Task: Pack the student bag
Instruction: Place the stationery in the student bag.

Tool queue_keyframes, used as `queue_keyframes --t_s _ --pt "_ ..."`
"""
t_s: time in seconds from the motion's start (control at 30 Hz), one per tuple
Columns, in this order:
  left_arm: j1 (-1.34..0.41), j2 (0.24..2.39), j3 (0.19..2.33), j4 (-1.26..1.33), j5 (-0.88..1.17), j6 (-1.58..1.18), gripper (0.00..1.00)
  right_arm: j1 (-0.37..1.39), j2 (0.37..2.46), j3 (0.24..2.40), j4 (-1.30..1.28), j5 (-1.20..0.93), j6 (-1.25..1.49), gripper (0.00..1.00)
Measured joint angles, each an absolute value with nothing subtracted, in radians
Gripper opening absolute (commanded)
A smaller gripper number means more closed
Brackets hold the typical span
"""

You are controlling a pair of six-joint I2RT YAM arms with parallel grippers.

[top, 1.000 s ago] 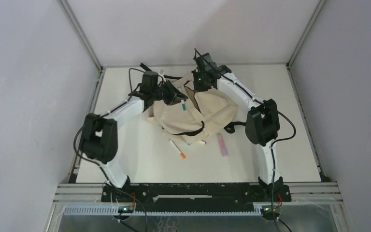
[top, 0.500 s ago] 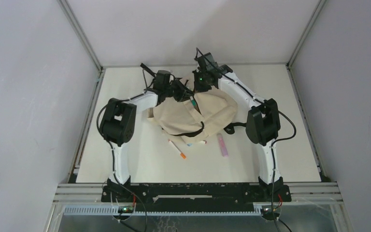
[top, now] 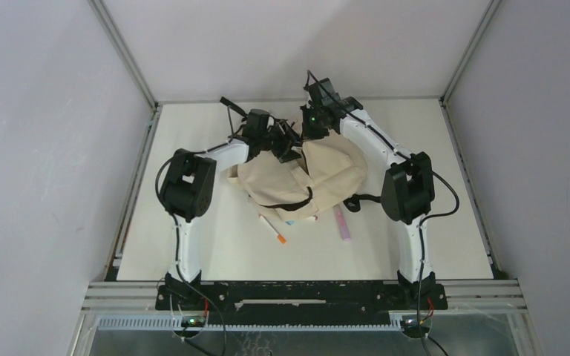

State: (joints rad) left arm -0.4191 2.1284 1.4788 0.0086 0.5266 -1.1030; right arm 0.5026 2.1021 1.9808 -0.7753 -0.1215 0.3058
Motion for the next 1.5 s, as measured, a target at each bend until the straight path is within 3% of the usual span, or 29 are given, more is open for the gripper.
queue_keyframes --t_s 0.2,0.33,0.57,1.13,1.33,1.5 --pt "-0.419 2.092 1.48 -0.076 0.5 -1.029 0.58 0.503 2.101 1.977 -0.776 -0.13 0.316 0.0" --pt "-0.422 2.045 1.479 -0.17 0.469 -0.97 0.42 0.505 2.101 1.969 -0.774 -0.133 0.32 0.0" --pt "-0.43 1.94 1.452 -0.25 0.411 -0.904 0.29 0.505 2.101 1.944 -0.762 -0.138 0.323 0.0" --pt "-0.407 1.921 1.454 -0.422 0.307 -0.832 0.39 0.505 2.1 1.938 -0.752 -0.141 0.324 0.0" --pt "-0.407 1.985 1.507 -0.429 0.309 -0.83 0.32 0.505 2.1 1.938 -0.752 -0.141 0.324 0.0" --pt "-0.407 2.028 1.552 -0.44 0.312 -0.829 0.2 0.505 2.1 1.937 -0.752 -0.141 0.324 0.0"
